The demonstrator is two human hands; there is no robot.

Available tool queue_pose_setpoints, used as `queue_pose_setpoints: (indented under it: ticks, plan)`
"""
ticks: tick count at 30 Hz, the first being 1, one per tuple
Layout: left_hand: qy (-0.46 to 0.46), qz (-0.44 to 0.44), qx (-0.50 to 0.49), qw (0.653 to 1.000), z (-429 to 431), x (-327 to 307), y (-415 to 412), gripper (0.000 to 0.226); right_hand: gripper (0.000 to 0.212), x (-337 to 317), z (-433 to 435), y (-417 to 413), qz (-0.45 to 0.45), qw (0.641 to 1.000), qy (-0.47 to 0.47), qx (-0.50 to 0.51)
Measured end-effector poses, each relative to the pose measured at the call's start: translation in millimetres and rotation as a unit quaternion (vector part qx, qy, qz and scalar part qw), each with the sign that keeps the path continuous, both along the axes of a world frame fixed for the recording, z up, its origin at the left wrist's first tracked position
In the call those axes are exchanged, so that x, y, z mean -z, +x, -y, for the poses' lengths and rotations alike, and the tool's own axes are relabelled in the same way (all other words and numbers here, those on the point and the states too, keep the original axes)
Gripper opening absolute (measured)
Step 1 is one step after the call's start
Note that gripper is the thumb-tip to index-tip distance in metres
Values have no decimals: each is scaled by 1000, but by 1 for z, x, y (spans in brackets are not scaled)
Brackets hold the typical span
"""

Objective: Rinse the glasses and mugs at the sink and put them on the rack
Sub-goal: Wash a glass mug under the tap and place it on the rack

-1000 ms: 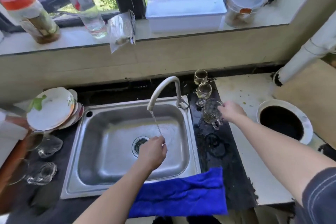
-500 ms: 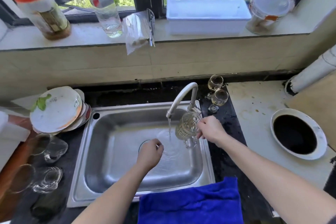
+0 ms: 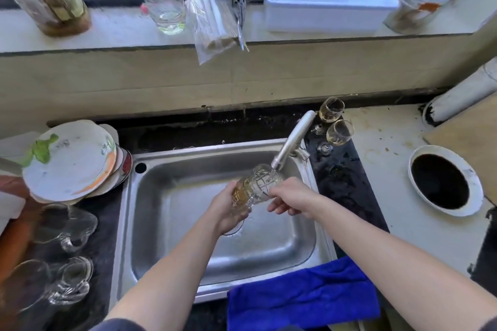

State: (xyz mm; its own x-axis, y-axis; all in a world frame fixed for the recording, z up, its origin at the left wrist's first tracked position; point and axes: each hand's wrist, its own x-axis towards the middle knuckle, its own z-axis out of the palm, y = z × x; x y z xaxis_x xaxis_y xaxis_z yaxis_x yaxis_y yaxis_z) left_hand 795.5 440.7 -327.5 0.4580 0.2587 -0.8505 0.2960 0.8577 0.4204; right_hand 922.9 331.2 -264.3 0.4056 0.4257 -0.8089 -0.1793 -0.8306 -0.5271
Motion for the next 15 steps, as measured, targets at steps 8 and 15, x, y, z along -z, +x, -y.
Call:
queue_pose_setpoints:
  ticks: [8,15]
  plan:
    - [18,41,-63,997,-15,-16,-1,20,23,11,-14,3,103,991,64,59]
    - [46,-37,-14,998,-20,-23,-4,13,37,14,-13,0,281,954,80,-63]
